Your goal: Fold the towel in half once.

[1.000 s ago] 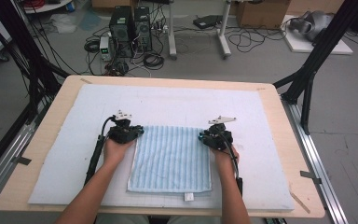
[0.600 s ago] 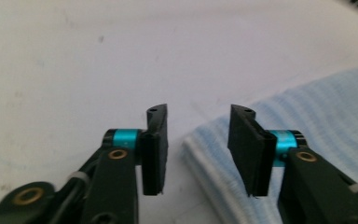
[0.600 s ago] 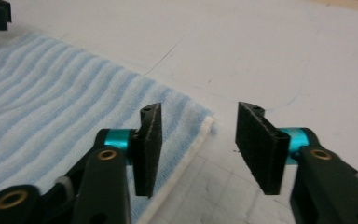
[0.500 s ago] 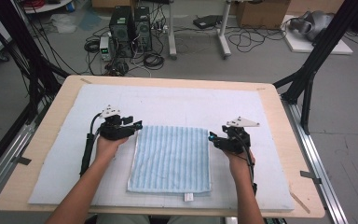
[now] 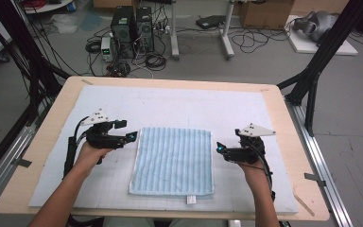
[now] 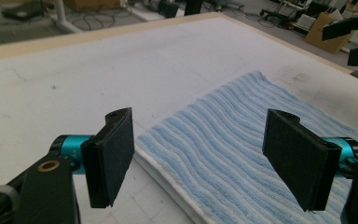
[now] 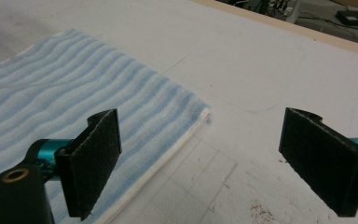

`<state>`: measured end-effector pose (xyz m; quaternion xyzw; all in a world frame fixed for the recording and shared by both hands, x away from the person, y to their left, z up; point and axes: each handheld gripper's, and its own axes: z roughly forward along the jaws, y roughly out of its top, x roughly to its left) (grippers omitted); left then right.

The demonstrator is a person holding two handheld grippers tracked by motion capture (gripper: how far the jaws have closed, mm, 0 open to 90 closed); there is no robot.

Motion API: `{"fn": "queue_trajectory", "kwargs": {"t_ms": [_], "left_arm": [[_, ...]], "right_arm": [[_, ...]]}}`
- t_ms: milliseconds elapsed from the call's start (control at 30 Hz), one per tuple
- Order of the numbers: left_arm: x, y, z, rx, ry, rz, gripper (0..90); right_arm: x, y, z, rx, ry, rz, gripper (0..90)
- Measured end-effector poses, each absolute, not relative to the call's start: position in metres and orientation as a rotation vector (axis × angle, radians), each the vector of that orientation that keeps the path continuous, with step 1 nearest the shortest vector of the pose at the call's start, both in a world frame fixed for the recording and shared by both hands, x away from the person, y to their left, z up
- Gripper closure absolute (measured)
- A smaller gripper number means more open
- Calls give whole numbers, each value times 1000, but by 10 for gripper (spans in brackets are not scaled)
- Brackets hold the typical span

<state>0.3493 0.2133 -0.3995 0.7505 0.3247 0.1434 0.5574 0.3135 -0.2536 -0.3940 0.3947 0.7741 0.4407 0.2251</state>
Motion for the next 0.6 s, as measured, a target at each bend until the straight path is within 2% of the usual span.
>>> {"fn": "queue_trajectory", "kwargs": {"t_ms": [167,300,600], "left_arm": [[347,212,-402,1774,782,371,245],[347,212,-405,1771,846,363,182],[348,218,-398,1662,923,424,199]], "right_arm": [[310,-256,-393,1098,2107,1235,118],[309,-255,-394,1106,2109,1229,118],[310,-254,-391,1094,2102,1230,118]]}}
